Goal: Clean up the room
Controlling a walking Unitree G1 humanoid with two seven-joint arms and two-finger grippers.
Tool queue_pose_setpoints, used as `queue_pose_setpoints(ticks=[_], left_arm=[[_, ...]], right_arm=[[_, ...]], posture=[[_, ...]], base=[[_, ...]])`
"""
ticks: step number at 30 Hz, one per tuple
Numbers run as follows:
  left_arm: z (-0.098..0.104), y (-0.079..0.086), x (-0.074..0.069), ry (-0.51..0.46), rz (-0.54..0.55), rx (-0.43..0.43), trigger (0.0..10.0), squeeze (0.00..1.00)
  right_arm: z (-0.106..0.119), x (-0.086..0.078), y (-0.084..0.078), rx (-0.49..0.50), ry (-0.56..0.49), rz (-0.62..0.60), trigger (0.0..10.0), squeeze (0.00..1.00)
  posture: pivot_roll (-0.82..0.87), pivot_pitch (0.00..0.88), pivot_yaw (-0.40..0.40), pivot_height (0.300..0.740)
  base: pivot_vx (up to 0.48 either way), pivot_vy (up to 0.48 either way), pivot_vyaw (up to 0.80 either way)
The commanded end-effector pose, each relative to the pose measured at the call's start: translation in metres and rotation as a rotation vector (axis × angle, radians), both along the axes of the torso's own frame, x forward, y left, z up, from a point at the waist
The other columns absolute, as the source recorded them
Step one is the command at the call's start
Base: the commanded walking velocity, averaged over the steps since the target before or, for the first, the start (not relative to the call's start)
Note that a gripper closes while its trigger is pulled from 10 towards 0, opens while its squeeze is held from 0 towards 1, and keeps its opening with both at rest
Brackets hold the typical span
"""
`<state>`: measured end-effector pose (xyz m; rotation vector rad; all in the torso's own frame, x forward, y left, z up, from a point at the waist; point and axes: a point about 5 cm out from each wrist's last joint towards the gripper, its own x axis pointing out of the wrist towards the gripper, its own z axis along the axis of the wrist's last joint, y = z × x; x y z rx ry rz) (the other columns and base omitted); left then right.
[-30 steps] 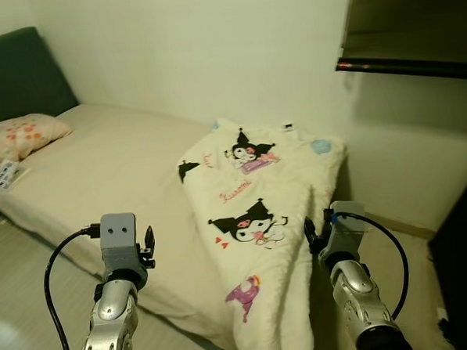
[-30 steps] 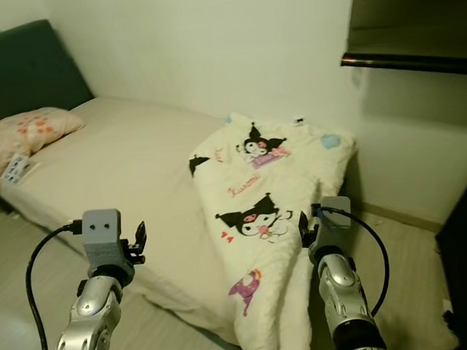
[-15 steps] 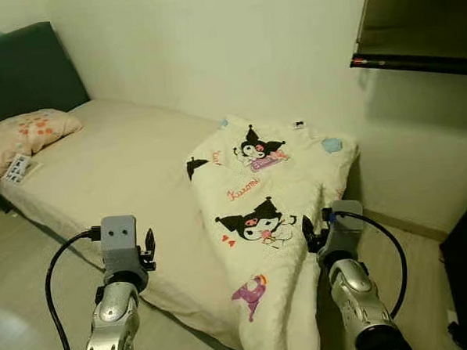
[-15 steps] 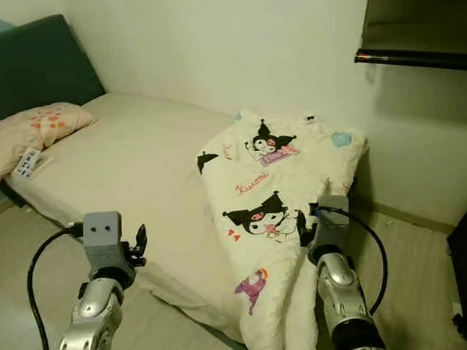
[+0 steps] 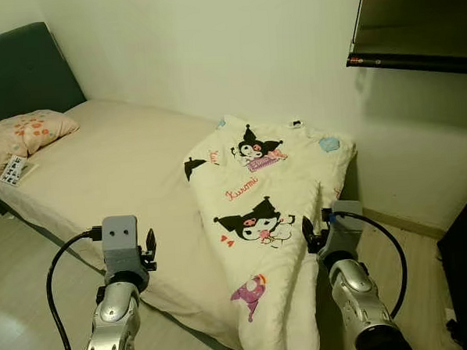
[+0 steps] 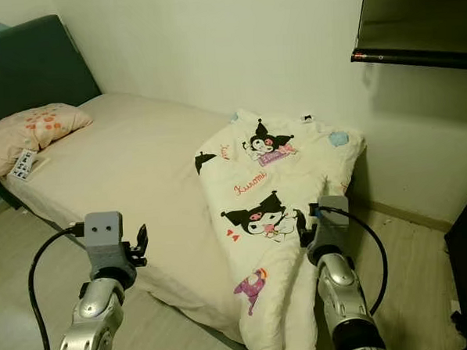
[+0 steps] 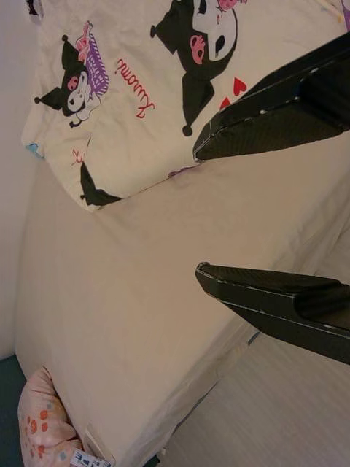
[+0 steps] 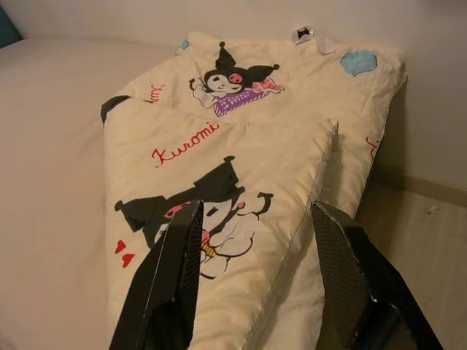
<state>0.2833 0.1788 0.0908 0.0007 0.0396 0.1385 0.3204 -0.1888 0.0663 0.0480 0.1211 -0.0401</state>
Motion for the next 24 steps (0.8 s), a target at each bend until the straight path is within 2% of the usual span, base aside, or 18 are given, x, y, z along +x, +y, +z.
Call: queue_pose_setpoints(ticks=[1,24], left_arm=[[-0.0037,0.0014,-0.0016,0.022,0.011,0.004,10.0,0.00],[-0.0041,0.0038,-0.0006,0.028,0.027,-0.015,10.0,0.00]], right_arm=[[-0.0008,-0.0015,0.0040,0.002,0.004,0.014,10.0,0.00],[-0.0037,-0.0009,0.0053,0.020,0.038,0.019,10.0,0.00]], posture=[[-0.07,0.069,0.059,0.740],[-0.07,0.076,0.057,0.740]], base=[[0.000,0.000,0.00],[0.000,0.000,0.00]])
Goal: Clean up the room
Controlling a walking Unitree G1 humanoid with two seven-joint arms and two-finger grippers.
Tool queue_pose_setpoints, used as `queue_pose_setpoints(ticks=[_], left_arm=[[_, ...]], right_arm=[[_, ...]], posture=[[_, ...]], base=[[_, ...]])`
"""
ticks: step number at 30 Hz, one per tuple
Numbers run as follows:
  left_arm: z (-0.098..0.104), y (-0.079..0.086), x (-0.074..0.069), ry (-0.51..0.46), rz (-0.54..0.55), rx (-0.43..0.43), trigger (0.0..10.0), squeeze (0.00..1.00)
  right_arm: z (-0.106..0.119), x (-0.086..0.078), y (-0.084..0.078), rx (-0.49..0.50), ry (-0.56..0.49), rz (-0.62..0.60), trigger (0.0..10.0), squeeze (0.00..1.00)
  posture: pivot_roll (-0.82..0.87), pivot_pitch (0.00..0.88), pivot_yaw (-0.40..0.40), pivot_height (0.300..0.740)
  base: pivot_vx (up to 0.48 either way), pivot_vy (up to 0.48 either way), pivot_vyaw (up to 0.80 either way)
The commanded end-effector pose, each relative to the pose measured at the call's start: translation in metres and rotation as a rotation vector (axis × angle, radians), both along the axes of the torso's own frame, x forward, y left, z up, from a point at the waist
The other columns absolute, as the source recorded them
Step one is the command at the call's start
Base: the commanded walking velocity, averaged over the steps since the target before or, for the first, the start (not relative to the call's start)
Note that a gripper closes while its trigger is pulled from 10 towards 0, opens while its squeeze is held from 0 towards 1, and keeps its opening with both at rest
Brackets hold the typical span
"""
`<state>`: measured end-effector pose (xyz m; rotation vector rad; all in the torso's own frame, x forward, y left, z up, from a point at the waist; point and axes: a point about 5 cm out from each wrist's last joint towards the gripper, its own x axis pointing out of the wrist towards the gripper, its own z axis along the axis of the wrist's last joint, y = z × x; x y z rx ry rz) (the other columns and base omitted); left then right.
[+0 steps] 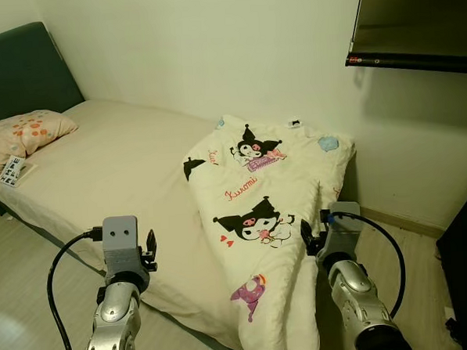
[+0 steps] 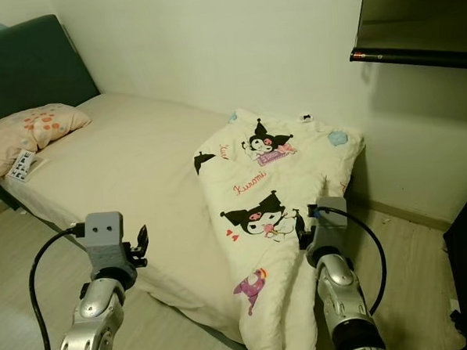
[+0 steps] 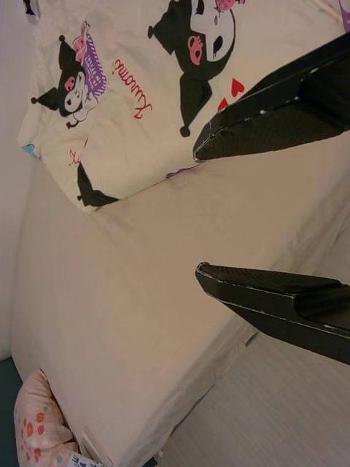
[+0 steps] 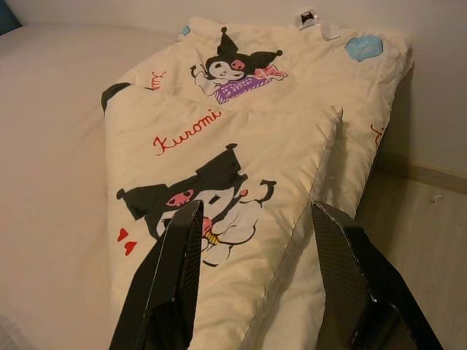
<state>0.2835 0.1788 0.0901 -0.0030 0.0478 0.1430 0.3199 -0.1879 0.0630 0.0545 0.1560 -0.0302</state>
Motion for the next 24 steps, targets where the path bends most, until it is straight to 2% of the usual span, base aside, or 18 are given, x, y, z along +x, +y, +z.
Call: queue_pose_setpoints(ticks=[1,20,24], left_arm=[[-0.0033,0.0039,-0.0006,0.019,0.024,-0.012,10.0,0.00],[-0.0013,0.0029,0.0010,0.014,0.017,0.002,10.0,0.00],[-0.0012,0.0022,0.0017,0.021,0.013,0.018,10.0,0.00]], right_arm=[[0.0005,-0.0003,0.0045,0.016,-0.003,0.010,10.0,0.00],[0.0021,-0.0002,0.0057,0.017,-0.013,0.009,10.0,0.00],[0.0017,-0.0002,0.0063,-0.040,-0.005,0.037,10.0,0.00]], posture=[[-0.07,0.077,0.057,0.740],[-0.07,0.072,0.062,0.740],[-0.07,0.072,0.061,0.740]], base=[[0.000,0.000,0.00],[0.000,0.000,0.00],[0.000,-0.480,0.36]])
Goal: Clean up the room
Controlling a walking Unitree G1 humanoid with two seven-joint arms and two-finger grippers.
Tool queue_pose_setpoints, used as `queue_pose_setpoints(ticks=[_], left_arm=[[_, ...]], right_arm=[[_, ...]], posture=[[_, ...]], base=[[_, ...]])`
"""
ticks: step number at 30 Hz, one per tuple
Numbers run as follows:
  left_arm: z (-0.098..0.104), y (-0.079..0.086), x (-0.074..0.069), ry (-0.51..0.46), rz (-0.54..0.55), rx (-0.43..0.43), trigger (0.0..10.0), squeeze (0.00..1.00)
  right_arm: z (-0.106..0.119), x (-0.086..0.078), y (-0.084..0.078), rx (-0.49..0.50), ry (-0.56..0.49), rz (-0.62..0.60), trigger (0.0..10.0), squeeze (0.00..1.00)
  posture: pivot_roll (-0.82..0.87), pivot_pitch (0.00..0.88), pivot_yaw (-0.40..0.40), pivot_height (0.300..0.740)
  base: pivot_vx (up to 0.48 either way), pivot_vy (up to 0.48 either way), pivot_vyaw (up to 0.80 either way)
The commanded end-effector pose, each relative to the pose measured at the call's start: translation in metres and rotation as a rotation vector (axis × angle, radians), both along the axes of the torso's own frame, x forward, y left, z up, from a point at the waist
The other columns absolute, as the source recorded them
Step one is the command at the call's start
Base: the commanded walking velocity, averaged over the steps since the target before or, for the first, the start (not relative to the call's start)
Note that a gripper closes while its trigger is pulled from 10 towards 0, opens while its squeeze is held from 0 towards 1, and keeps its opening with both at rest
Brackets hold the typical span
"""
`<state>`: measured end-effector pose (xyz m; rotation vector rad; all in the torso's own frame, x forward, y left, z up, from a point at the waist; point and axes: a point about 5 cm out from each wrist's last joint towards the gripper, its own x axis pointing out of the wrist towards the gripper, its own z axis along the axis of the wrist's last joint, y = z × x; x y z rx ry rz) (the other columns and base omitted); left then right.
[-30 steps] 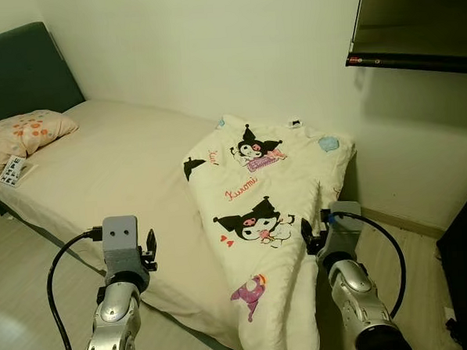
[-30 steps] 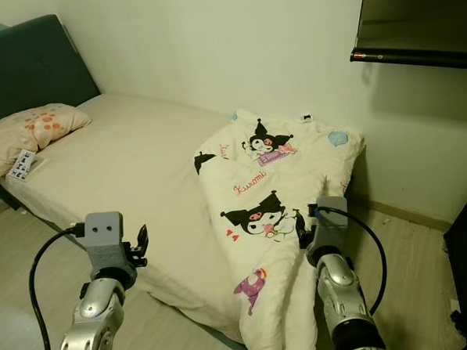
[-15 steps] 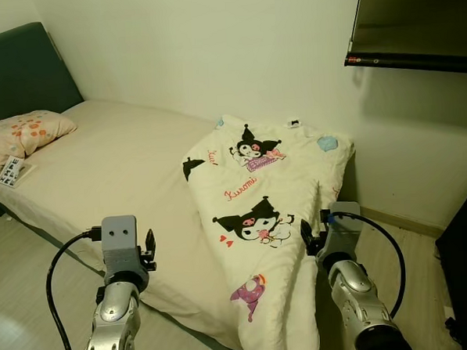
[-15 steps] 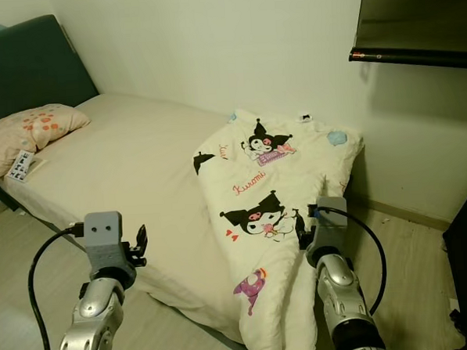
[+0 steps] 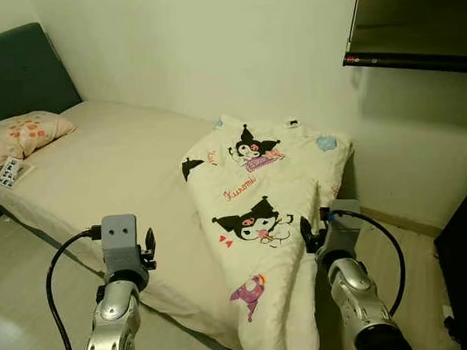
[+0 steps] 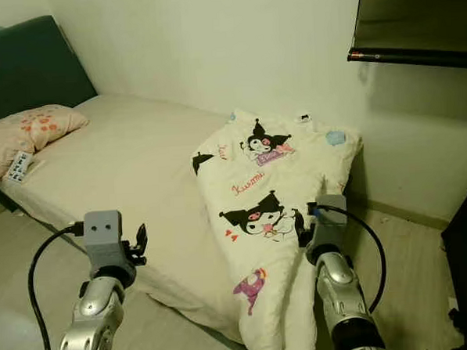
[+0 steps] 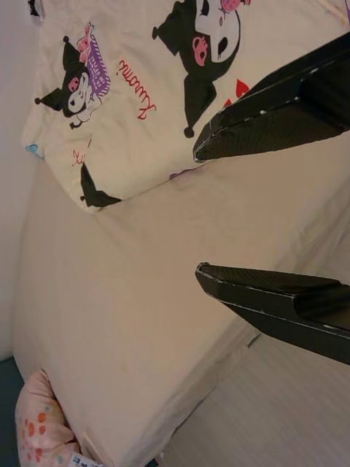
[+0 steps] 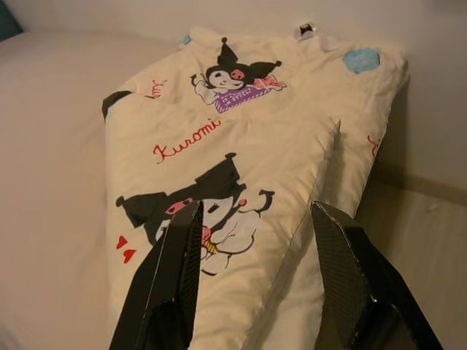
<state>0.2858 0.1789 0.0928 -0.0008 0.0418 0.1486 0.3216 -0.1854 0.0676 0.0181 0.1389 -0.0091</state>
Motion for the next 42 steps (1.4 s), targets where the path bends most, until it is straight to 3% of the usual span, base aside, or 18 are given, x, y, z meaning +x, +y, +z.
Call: queue_pose_setpoints(ticks=[1,7,34,42], left_arm=[[-0.0042,0.0017,-0.0007,0.028,0.010,0.011,10.0,0.00],[-0.0067,0.0043,-0.0015,0.036,0.040,-0.033,10.0,0.00],[-0.0058,0.0102,0.0018,0.044,0.050,-0.006,10.0,0.00],[-0.0072,0.0091,0.0032,0.054,0.050,0.006,10.0,0.00]], right_arm=[[-0.0029,-0.0017,0.0047,-0.018,0.015,0.023,10.0,0.00],[-0.0026,-0.0022,0.0054,0.012,0.005,0.014,10.0,0.00],[-0.0052,-0.0048,0.0057,0.007,0.021,0.016,10.0,0.00],[-0.0053,-0.0057,0.0037,0.003,0.019,0.010,10.0,0.00]], posture=[[-0.07,0.072,0.061,0.740],[-0.07,0.068,0.061,0.740],[-0.08,0.067,0.070,0.740],[-0.09,0.070,0.070,0.740]], base=[[0.000,-0.480,0.80],[0.000,-0.160,0.62],[0.000,0.000,0.00],[0.000,-0.420,0.00]])
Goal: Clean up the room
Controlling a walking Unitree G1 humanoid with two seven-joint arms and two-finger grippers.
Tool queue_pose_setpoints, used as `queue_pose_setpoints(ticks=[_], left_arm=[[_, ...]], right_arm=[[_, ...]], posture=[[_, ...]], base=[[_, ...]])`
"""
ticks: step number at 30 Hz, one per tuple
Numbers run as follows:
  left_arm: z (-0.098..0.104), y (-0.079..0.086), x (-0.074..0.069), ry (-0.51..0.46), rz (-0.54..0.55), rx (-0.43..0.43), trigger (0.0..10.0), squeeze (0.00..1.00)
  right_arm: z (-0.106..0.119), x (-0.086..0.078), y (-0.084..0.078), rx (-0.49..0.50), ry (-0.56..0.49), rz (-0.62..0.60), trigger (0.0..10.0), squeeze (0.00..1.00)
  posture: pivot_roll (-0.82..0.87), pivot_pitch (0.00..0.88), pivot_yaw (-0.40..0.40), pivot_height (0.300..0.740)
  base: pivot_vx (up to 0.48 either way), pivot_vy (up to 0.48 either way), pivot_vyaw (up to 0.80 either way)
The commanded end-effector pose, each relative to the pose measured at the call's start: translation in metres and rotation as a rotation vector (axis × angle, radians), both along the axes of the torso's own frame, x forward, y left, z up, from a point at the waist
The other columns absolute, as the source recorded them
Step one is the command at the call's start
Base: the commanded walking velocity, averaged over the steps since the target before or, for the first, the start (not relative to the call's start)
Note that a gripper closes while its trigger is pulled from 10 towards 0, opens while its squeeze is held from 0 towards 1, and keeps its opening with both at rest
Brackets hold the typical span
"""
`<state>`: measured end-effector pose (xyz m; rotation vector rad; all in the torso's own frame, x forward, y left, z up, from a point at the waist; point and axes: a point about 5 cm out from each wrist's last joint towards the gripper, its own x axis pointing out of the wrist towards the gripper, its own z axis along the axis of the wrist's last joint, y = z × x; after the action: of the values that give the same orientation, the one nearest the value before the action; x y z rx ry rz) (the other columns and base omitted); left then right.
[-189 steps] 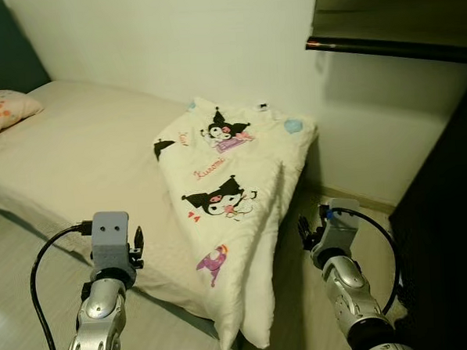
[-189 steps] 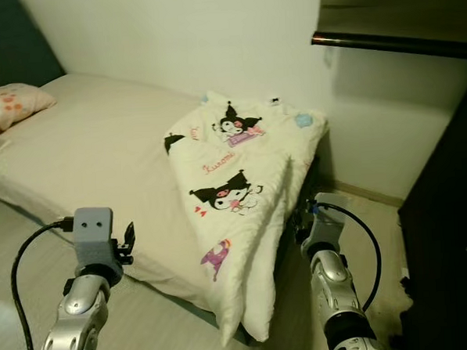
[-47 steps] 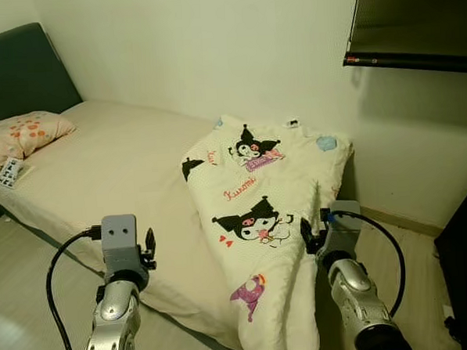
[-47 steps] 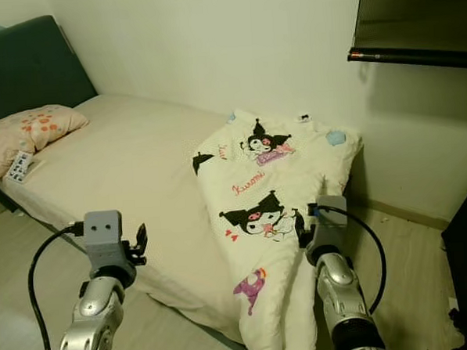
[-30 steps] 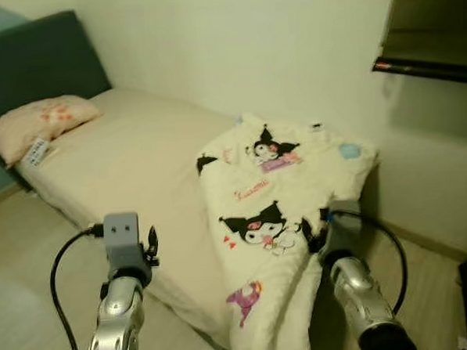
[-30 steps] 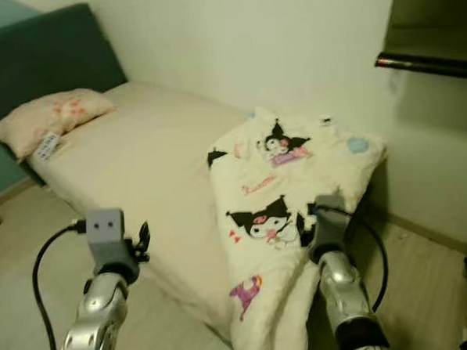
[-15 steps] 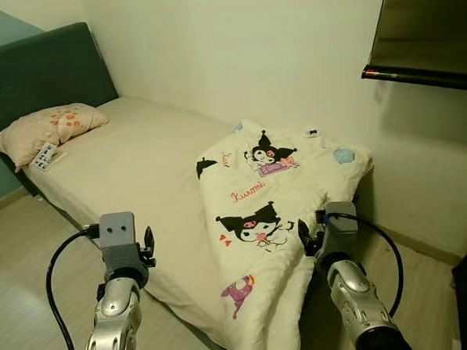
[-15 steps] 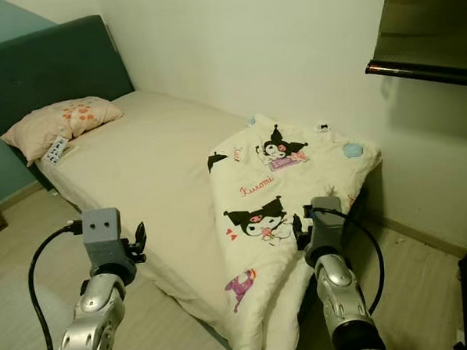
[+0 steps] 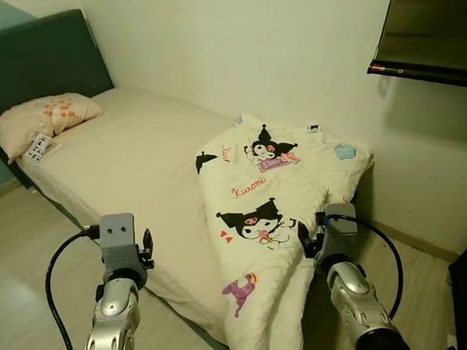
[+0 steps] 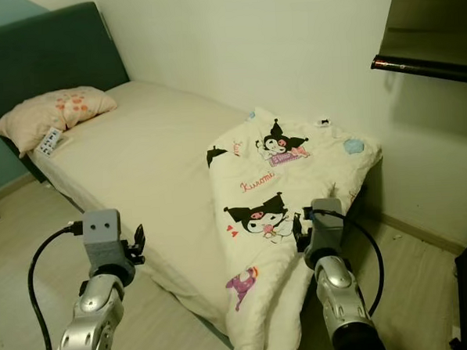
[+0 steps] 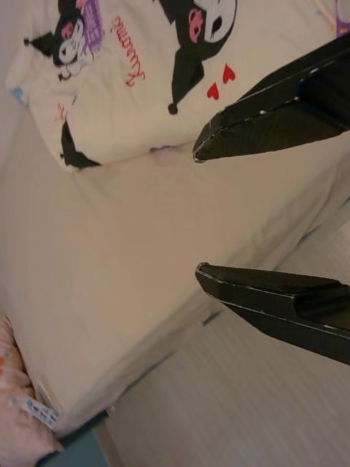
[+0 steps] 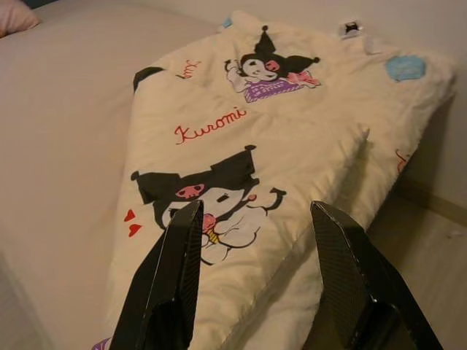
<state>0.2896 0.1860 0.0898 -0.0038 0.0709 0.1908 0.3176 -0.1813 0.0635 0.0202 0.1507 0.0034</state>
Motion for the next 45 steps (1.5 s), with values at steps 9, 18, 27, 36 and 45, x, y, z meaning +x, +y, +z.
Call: queue_pose_setpoints(ticks=[9,18,27,36,45], left_arm=[[-0.006,0.007,-0.001,0.030,0.042,-0.016,10.0,0.00],[-0.005,0.011,-0.001,0.029,0.052,-0.012,10.0,0.00],[-0.002,0.017,-0.001,0.014,0.076,0.000,10.0,0.00],[-0.008,0.022,-0.015,0.019,0.134,-0.007,10.0,0.00],[-0.013,0.020,-0.022,0.033,0.150,-0.008,10.0,0.00]], right_arm=[[0.001,0.000,-0.002,-0.003,0.003,-0.005,10.0,0.00],[0.001,0.000,-0.007,-0.010,0.013,-0.050,10.0,0.00],[0.003,0.005,-0.005,0.034,0.024,-0.030,10.0,0.00],[0.002,0.007,0.001,0.013,0.041,0.033,10.0,0.00],[0.003,0.007,0.001,0.007,0.046,0.055,10.0,0.00]], posture=[[-0.09,0.069,0.066,0.740],[-0.09,0.070,0.067,0.740],[-0.07,0.075,0.063,0.706],[-0.06,0.086,0.017,0.671],[-0.06,0.092,0.007,0.641]], base=[[0.000,0.000,0.00],[0.000,0.000,0.00],[0.000,0.000,0.00],[0.000,0.000,0.00],[0.000,0.000,0.00]])
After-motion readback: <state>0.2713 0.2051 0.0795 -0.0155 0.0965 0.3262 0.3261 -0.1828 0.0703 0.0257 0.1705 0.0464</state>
